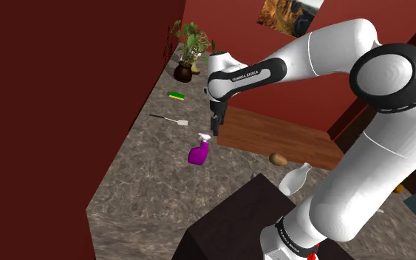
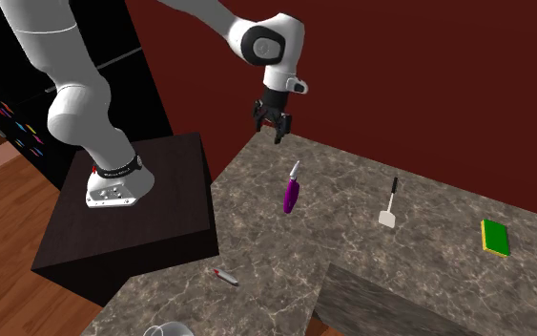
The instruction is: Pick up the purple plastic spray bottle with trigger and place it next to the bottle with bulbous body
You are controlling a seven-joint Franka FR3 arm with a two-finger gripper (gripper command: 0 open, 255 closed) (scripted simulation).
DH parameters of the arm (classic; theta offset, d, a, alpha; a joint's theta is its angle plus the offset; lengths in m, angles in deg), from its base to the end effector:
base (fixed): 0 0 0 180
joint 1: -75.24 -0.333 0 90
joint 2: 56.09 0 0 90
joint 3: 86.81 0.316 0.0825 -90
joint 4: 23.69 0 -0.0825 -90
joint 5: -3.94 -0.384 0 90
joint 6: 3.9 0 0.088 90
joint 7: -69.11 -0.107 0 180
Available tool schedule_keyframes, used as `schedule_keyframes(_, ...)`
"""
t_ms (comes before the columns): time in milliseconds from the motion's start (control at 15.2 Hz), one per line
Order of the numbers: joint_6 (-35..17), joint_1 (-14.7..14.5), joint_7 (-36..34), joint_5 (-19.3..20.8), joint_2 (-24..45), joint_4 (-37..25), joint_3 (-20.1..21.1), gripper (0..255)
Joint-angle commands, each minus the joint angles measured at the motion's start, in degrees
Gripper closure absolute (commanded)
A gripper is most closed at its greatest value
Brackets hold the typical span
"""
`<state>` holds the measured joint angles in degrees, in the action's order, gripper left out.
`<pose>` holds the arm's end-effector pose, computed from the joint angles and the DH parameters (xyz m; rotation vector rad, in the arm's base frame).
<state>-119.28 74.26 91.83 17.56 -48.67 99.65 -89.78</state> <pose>0.5241 -0.0319 0.3224 2.8733 0.7225 -0.4565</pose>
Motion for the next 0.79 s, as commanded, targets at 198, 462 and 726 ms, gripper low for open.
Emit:
schedule_keyframes(198, -2.0, 0.0, 2.9, 2.6, 12.1, -7.7, 0.0, 0)
schedule_keyframes(462, -2.4, -0.3, 5.0, 4.6, 21.6, -14.8, 0.0, 0)
schedule_keyframes(726, -2.1, -0.7, 7.2, 6.5, 31.2, -22.9, 0.0, 0)
